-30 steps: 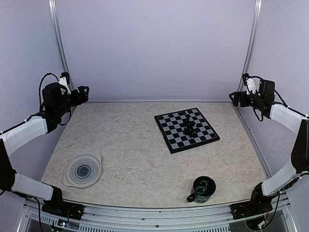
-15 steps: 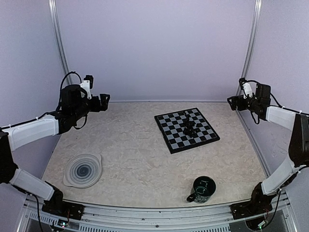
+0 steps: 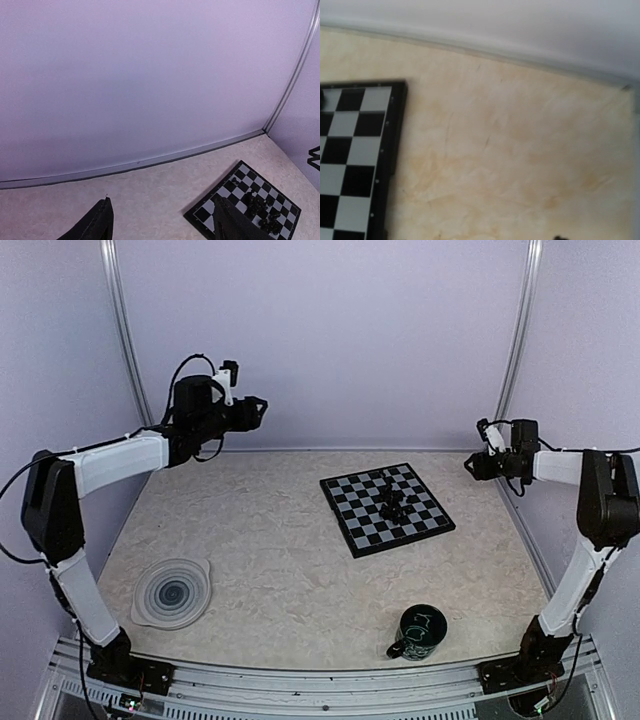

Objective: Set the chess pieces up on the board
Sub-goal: Move the chessboard to the center of the board, then adjust the chessboard at the center of the board, then adjust the chess pile at the center of the board.

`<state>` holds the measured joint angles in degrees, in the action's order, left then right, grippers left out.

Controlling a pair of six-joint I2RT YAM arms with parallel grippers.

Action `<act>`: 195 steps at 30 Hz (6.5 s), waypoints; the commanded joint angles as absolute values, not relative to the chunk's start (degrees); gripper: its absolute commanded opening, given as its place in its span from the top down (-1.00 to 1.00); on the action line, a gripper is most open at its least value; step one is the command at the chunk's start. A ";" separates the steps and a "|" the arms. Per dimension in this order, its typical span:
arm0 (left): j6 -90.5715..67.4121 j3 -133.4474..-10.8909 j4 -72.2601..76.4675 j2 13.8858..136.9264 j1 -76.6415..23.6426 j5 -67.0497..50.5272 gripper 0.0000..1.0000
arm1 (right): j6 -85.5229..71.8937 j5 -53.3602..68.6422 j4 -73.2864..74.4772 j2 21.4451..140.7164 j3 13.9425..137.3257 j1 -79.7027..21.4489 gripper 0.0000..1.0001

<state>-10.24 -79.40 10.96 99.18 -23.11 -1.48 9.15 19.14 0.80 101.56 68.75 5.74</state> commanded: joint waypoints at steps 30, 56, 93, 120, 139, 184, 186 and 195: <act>-26.56 -74.43 1.65 106.70 -36.69 -5.62 -0.45 | 8.75 25.25 33.46 148.15 123.14 -6.63 0.34; -25.49 -86.12 3.50 122.99 -30.15 -11.86 -0.56 | 14.33 34.84 35.79 147.74 125.22 -15.52 0.33; -36.38 -55.95 -3.92 99.10 -43.41 -6.27 -0.55 | 15.63 32.92 37.69 137.88 123.66 -21.53 -0.29; -30.79 -50.89 -4.49 97.01 -40.61 -3.39 -0.60 | 18.90 29.01 23.77 97.45 65.13 -8.50 0.26; -33.40 -50.35 -5.00 98.94 -48.88 -10.10 -0.59 | 20.08 28.86 23.44 99.32 65.23 -8.35 0.20; -12.88 -85.80 -14.27 118.71 -46.42 1.68 -0.27 | 21.95 16.77 26.62 109.60 69.86 -19.07 0.20; -13.15 -86.57 -14.66 119.73 -46.09 1.52 -0.24 | 22.12 16.64 26.46 109.45 69.63 -19.07 0.20; -13.18 -87.55 -15.77 121.79 -46.25 1.67 -0.16 | 22.76 16.66 26.36 109.51 69.39 -19.07 0.21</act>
<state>-13.02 -85.97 -14.83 120.73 -46.06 1.52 22.52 17.06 26.61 111.18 70.19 -18.74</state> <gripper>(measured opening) 0.588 0.399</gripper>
